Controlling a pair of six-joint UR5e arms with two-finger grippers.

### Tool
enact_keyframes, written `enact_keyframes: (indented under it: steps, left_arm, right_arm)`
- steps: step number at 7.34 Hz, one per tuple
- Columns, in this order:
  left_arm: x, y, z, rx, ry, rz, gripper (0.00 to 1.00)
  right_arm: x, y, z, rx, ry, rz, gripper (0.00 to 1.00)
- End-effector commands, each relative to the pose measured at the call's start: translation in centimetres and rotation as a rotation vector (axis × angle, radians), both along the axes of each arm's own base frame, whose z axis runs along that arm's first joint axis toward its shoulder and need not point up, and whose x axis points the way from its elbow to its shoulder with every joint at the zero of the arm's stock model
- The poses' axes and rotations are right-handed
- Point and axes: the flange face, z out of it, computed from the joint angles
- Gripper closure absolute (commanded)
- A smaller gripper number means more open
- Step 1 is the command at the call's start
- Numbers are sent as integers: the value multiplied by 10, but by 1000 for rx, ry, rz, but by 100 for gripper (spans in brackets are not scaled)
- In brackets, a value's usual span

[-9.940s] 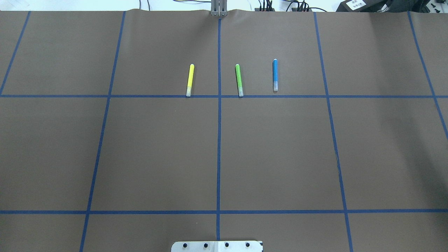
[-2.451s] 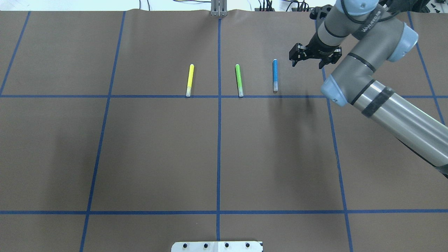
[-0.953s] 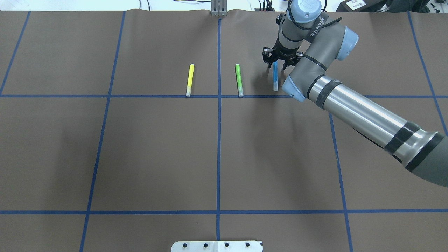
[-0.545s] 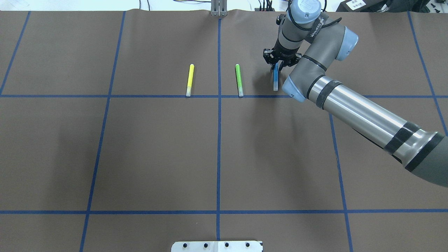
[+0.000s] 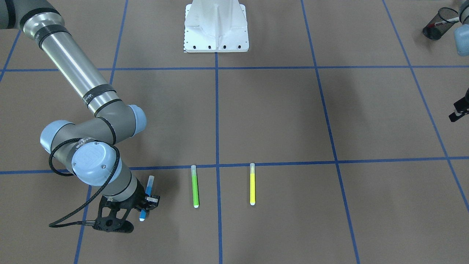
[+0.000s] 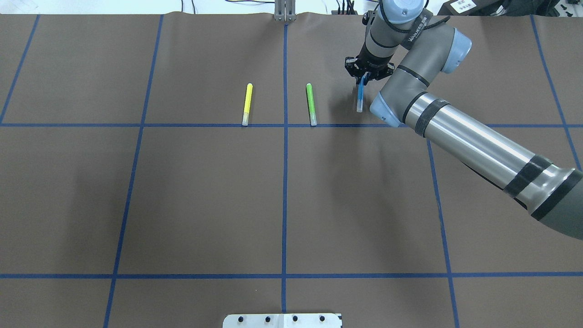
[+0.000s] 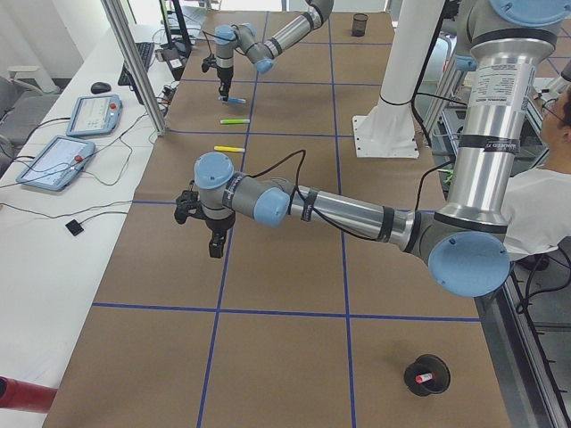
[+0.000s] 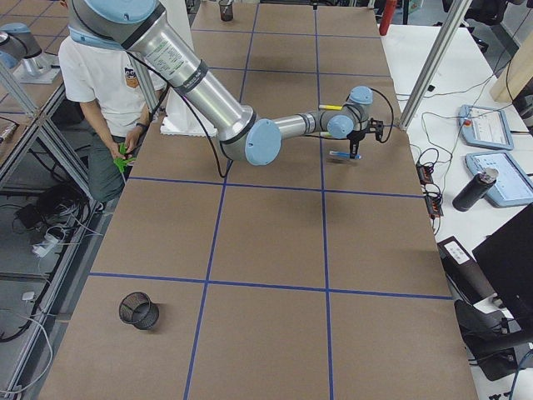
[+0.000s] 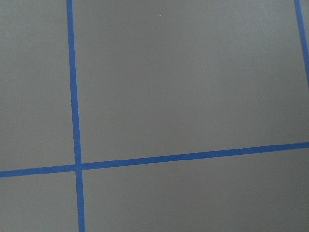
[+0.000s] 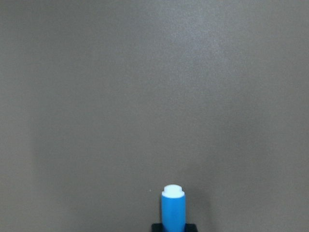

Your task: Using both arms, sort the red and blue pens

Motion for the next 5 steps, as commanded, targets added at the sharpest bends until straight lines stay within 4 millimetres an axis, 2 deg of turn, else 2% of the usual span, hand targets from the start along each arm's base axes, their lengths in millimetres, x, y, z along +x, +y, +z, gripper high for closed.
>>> enact_keyframes:
  steps: [1,2,5]
  left_arm:
    - [2,-2,1,-2,2,1,1]
    - [2,-2,2,-6,2,-1,1]
    - [3,-3,2,-9,2,-2,1]
  right_arm:
    - [60,25,16,67,-27,50,100]
    - [92,36,24,85,-39,74,100]
    - [184,101,78,110,-36,111,100]
